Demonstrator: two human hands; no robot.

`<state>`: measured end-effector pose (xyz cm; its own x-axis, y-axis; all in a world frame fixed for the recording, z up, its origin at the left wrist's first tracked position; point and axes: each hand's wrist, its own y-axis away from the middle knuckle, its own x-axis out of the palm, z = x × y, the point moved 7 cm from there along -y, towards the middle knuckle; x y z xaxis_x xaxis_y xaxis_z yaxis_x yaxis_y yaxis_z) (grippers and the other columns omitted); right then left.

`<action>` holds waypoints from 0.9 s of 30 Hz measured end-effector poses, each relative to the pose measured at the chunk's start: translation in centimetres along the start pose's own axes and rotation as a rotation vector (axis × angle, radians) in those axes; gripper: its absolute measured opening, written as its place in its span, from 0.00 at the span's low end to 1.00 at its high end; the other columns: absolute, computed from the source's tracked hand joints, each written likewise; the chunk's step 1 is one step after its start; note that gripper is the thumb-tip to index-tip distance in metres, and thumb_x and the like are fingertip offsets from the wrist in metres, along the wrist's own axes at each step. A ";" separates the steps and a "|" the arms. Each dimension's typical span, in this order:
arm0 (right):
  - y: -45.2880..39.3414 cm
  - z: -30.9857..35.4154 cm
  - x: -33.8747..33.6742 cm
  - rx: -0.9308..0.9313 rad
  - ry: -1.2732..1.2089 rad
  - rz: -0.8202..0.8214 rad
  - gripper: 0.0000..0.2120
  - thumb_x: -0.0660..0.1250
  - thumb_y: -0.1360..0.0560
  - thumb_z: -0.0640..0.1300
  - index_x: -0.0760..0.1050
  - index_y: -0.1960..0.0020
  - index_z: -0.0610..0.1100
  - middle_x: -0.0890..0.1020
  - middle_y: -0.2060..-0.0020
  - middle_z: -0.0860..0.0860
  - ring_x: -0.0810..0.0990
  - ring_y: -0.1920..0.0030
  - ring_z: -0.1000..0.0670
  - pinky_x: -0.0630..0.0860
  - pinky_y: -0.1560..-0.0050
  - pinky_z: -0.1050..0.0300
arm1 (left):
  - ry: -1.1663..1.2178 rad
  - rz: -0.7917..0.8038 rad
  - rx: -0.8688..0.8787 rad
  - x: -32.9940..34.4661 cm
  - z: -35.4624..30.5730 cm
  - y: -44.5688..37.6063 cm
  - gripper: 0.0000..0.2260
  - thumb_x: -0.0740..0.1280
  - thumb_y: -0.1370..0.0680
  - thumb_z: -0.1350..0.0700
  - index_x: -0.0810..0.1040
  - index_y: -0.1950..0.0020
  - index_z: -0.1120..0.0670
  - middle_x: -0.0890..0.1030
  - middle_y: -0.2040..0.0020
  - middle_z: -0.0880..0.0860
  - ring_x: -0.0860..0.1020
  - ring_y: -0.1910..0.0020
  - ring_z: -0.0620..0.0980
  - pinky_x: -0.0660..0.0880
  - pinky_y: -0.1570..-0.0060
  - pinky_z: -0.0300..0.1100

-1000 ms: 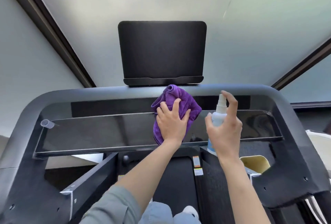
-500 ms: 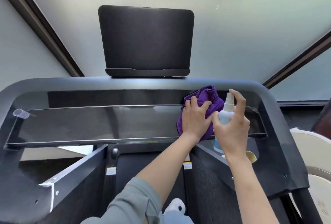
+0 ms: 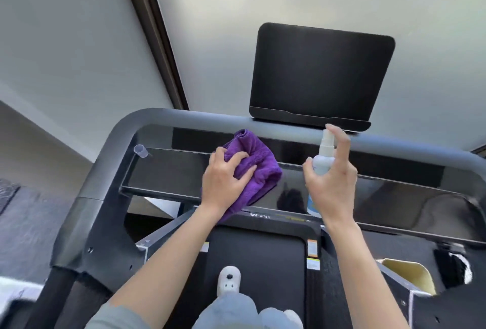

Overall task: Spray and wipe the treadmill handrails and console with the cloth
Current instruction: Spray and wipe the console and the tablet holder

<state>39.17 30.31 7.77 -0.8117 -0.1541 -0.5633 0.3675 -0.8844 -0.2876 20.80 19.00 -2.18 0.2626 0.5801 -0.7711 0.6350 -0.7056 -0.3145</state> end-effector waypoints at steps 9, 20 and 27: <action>-0.9 2.2 3.4 -0.022 -0.017 0.008 0.30 0.67 0.28 0.34 0.62 0.31 0.55 0.73 0.66 0.57 0.74 0.68 0.45 0.78 0.60 0.44 | -0.072 0.090 -0.001 -5.7 7.2 -2.2 0.16 0.69 0.25 0.44 0.80 0.40 0.49 0.73 0.52 0.54 0.75 0.52 0.55 0.78 0.58 0.52; -1.1 -0.1 0.7 0.015 0.014 -0.021 0.30 0.67 0.27 0.35 0.63 0.30 0.54 0.77 0.63 0.50 0.75 0.67 0.46 0.77 0.62 0.48 | -0.047 0.121 0.039 -0.7 1.0 -3.7 0.18 0.69 0.28 0.37 0.78 0.43 0.43 0.72 0.48 0.52 0.75 0.48 0.54 0.78 0.61 0.50; -0.8 -4.9 -4.9 0.100 0.066 -0.107 0.29 0.67 0.26 0.35 0.63 0.30 0.53 0.77 0.65 0.48 0.77 0.66 0.42 0.78 0.60 0.43 | -0.044 0.131 0.083 4.6 -6.8 -2.6 0.17 0.69 0.29 0.37 0.77 0.44 0.42 0.72 0.49 0.51 0.75 0.50 0.53 0.70 0.66 0.42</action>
<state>45.06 33.93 6.96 -0.8112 -0.0298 -0.5840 0.2303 -0.9343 -0.2722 25.33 26.31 -1.15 0.3062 0.4637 -0.8314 0.5347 -0.8063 -0.2528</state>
